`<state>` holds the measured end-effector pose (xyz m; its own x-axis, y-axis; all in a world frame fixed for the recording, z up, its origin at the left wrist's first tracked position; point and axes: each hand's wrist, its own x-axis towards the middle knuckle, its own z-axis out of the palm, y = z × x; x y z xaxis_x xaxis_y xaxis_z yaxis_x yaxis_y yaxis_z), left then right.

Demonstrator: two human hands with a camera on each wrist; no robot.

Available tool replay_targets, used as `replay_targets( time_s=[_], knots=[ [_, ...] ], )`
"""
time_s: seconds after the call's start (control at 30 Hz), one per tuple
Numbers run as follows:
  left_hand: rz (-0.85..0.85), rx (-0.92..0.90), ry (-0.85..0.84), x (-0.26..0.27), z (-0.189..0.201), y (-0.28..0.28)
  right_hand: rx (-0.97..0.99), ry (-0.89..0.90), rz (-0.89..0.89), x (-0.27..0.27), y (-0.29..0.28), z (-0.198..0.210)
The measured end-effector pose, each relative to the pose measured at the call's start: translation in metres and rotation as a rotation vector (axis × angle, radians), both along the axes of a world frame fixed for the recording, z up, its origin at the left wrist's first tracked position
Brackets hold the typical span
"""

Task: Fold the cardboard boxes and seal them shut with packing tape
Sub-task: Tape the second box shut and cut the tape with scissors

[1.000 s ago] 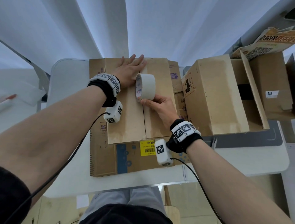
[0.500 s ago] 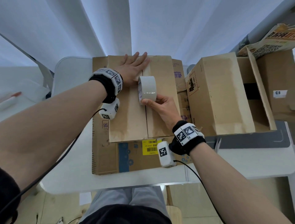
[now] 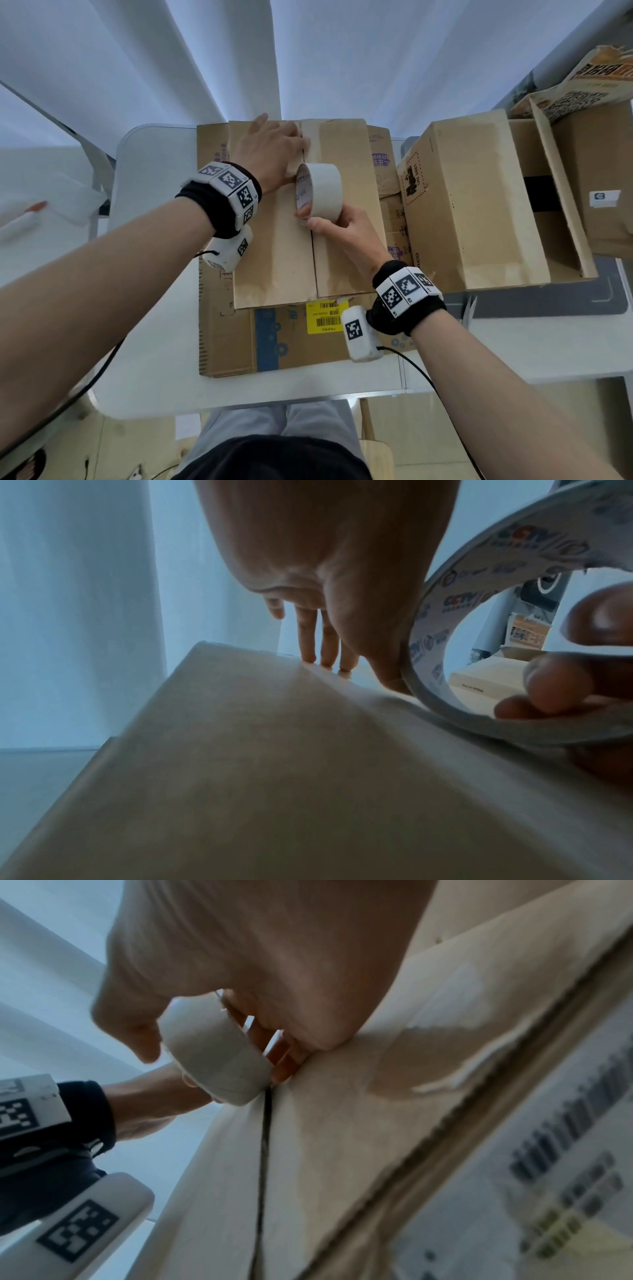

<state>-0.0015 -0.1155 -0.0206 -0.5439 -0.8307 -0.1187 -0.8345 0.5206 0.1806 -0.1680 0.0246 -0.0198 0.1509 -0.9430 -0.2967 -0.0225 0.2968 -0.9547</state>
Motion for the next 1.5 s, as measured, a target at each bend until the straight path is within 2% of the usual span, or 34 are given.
replay_targets(
  time_s=[0.37, 0.6, 0.77, 1.0, 1.2, 1.3, 1.5],
  knots=[
    [0.041, 0.046, -0.040, -0.003, -0.002, 0.003, 0.025, 0.042, 0.070, -0.003, -0.003, 0.005],
    [-0.001, 0.117, -0.153, -0.003, 0.000, 0.000, 0.029, -0.036, 0.071, -0.005, 0.009, 0.006],
    [-0.053, 0.166, -0.229, 0.003, -0.002, 0.005, 0.030, -0.016, 0.069, -0.005, 0.012, 0.005],
    [-0.017, 0.162, -0.168, -0.002, -0.004, 0.010, 0.007, -0.004, 0.064, -0.004, 0.009, 0.001],
    [-0.127, 0.030, -0.126, -0.007, 0.009, 0.007, 0.034, 0.012, -0.023, -0.011, 0.009, -0.001],
    [-0.159, 0.059, -0.089, -0.001, 0.007, 0.006, 0.030, 0.014, -0.042, -0.012, 0.009, -0.004],
    [-0.118, 0.127, -0.088, 0.001, 0.003, 0.005, -0.009, 0.025, -0.004, -0.003, 0.005, -0.003]
  ],
)
